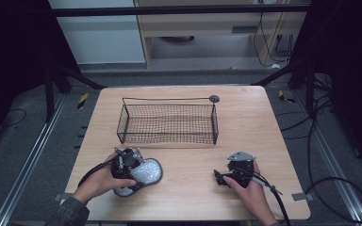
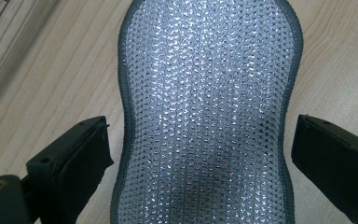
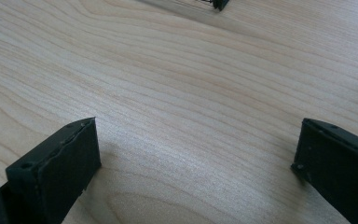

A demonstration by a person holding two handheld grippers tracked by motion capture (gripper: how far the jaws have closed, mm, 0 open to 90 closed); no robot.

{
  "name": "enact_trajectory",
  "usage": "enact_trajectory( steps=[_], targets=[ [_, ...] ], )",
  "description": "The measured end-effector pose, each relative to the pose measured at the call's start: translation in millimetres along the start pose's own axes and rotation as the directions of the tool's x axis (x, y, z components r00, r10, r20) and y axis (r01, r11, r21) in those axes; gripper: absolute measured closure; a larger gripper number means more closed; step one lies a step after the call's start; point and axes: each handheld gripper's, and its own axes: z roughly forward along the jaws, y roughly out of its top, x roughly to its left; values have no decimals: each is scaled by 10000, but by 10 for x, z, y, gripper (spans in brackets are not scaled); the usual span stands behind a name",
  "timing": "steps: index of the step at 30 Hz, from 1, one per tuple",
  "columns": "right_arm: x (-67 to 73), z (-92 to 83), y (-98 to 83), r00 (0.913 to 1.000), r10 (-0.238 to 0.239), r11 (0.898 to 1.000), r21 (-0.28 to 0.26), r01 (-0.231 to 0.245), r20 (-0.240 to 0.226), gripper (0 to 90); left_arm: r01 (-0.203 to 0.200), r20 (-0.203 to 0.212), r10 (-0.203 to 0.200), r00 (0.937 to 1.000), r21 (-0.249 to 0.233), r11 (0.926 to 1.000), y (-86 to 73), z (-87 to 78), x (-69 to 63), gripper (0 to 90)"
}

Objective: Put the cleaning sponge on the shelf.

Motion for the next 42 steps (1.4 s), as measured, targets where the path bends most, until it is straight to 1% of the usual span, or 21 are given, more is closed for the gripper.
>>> enact_trajectory(
  steps=[5,11,16,19,27,33,34,39,42],
  targets=[
    [0,-1,-1,10000,-3,10000,-1,3,-6,4,42,-9,-41,10000,119,9999,-12,45,7,40],
    [-1,-1,-1,10000,-18,10000,3,18,1,4,-33,136,30,9999,223,9997,2,101,18,32],
    [-1,0,-1,10000,-26,10000,-2,26,7,4,-95,171,91,9998,239,9997,19,125,19,35],
    [-1,-1,-1,10000,-23,10000,2,23,0,4,-86,177,80,9998,333,9994,26,156,32,33],
    [0,-3,-2,10000,-25,10000,4,25,-9,4,60,284,-69,9996,310,9995,29,197,77,21],
    [2,-3,-4,10000,-37,10000,-14,37,-23,4,242,360,-252,9990,282,9993,-3,214,106,21],
    [3,-4,-4,10000,-29,10000,-8,29,-30,4,301,363,-307,9989,163,9994,-13,217,113,17],
    [3,-4,-4,10000,-28,10000,-4,28,-31,4,291,312,-293,9991,70,9996,-21,211,111,28],
    [4,-4,-4,10000,-27,10000,-6,27,-30,4,285,309,-288,9991,126,9995,-24,197,117,47]
  ],
)
